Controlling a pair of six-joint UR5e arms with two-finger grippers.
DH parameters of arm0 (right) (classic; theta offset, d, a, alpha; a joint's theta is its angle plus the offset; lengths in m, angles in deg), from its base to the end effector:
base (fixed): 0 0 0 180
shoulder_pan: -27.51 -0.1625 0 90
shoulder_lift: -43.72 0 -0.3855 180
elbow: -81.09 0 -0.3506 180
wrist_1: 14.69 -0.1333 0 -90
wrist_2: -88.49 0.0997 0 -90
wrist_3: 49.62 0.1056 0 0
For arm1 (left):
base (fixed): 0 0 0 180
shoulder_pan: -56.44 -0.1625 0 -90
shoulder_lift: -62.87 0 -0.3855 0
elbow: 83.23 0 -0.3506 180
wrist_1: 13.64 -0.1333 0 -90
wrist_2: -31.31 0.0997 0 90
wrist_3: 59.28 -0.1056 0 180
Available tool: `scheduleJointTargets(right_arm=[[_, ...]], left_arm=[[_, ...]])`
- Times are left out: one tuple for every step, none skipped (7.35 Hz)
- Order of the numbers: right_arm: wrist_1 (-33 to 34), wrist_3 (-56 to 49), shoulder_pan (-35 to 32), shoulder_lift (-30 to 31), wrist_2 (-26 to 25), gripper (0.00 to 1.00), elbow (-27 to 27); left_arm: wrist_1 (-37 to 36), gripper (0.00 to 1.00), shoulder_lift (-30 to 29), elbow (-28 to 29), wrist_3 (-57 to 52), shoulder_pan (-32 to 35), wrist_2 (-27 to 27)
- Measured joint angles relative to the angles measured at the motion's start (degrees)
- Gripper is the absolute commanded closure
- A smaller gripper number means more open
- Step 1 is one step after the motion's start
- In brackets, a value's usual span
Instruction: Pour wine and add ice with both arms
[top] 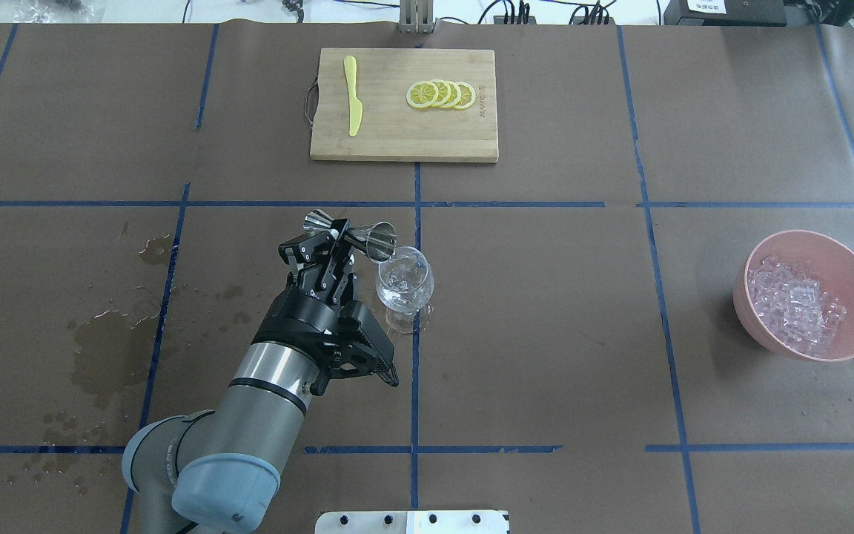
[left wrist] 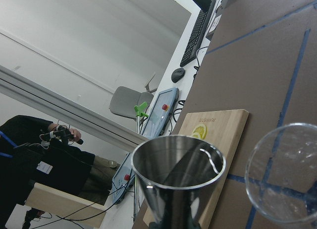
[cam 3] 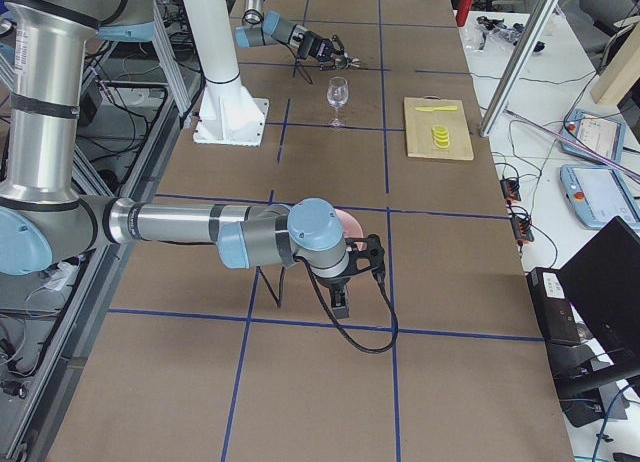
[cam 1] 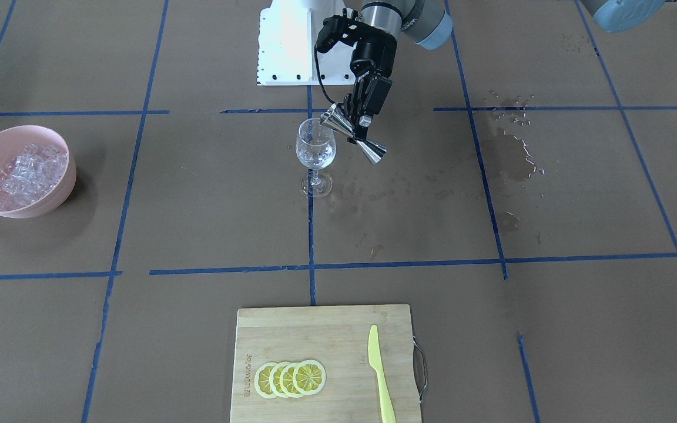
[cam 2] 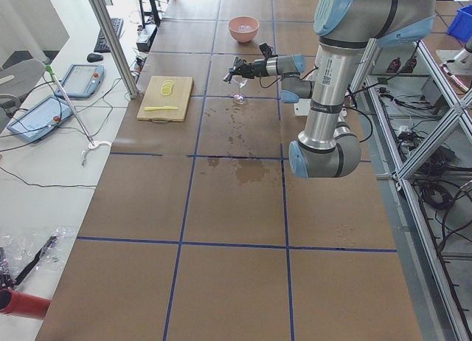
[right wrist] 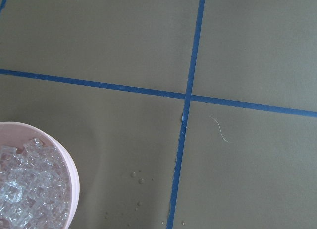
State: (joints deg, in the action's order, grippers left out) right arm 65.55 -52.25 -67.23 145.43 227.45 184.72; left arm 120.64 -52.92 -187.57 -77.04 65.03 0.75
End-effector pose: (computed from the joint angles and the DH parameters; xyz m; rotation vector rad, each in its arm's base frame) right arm 0.0852 -0.3781 0.5759 0.2456 -0.8372 -0.0526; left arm 0.4598 -0.2962 0.1896 1.5533 -0.0099 0.6171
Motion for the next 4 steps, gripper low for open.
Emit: scheduleJointTargets(right_arm=[[0.0, 0.0, 0.0, 0.0, 0.0, 0.0, 0.0], [0.0, 0.0, -0.1, 0.0, 0.0, 0.0, 0.0], [0.0, 0.1, -0.1, 0.1, 0.0, 0.0, 0.0], [0.0, 0.1, -0.2, 0.1, 0.0, 0.0, 0.0]], left_arm=[[-0.1, 1.0, -0.1, 0.0, -2.3, 0.1, 0.2], [-0.1, 1.0, -0.1, 0.1, -4.1, 0.2, 0.3], [-0.1, 1.0, -0.1, 0.1, -5.8, 0.3, 0.3], [-0.1, 1.0, -0.1, 0.1, -7.5, 0.4, 0.4]])
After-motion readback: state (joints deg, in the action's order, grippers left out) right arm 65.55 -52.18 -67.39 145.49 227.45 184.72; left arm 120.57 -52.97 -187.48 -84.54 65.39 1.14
